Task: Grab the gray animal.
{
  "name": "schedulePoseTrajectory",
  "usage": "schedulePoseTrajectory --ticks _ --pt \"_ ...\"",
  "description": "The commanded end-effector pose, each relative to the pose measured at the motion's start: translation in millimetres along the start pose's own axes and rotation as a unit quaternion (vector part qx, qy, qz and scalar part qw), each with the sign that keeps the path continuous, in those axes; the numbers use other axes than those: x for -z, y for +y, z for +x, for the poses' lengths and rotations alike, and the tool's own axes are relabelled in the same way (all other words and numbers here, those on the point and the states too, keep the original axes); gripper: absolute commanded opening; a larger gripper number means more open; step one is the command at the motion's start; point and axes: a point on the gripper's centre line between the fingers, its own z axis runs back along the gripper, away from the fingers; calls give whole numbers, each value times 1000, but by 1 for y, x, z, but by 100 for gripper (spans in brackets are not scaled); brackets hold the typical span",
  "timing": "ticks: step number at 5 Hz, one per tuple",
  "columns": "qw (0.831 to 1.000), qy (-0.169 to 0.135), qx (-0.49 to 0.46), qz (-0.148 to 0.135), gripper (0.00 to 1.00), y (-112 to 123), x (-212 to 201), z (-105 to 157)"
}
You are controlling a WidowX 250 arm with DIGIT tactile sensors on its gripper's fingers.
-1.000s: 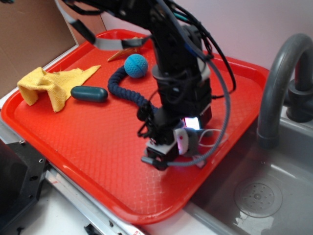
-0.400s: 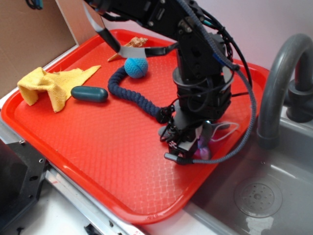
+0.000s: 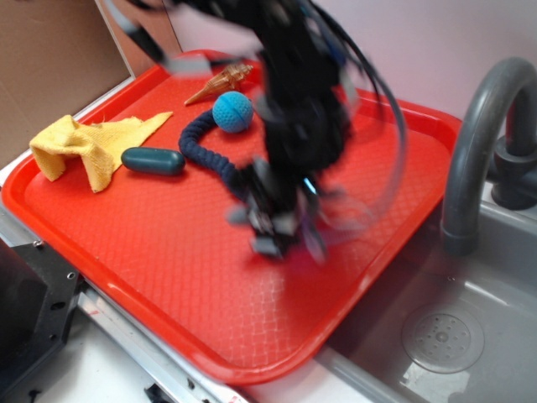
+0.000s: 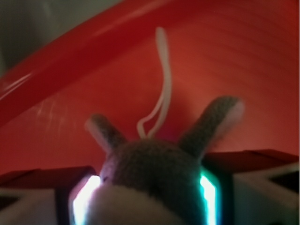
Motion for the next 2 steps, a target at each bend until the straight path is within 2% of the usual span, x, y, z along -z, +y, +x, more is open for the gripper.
schedulePoseTrajectory --ticks 1,2 --pt "967 -47 -248 25 0 -16 -76 -60" --pt "929 -40 -368 34 0 -17 -90 -88"
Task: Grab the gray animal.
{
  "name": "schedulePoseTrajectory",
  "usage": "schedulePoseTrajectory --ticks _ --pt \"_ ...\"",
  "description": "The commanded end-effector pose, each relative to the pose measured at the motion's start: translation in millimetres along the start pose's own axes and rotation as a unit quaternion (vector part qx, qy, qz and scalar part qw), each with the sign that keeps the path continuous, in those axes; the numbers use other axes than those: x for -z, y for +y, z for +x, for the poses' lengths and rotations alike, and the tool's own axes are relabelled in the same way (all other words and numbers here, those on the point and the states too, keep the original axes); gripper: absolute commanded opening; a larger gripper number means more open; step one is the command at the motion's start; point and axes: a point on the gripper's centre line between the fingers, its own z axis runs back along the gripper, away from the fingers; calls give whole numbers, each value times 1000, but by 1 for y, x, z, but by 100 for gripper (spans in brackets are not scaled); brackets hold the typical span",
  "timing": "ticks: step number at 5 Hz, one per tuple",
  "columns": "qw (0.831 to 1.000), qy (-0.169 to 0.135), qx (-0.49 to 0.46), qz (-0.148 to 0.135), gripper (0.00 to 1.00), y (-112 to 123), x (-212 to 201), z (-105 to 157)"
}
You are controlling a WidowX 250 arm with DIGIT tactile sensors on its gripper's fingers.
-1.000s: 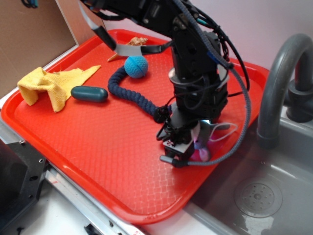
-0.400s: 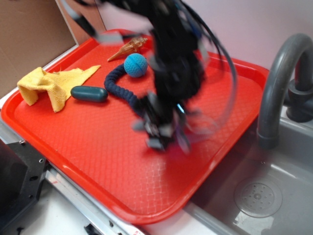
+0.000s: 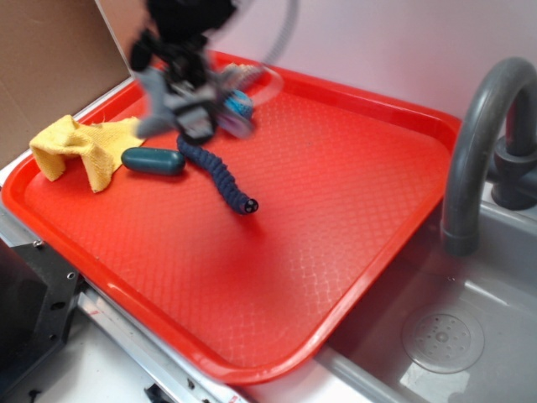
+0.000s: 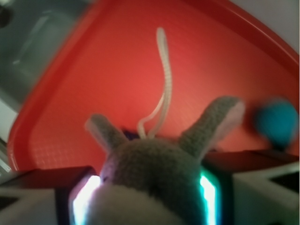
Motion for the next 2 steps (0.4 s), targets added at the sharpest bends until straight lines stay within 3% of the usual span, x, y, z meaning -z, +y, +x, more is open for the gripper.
schedulePoseTrajectory --ticks 1,2 --pt "989 36 -143 35 0 -2 -13 -20" --pt "986 76 -138 60 0 2 -9 -17"
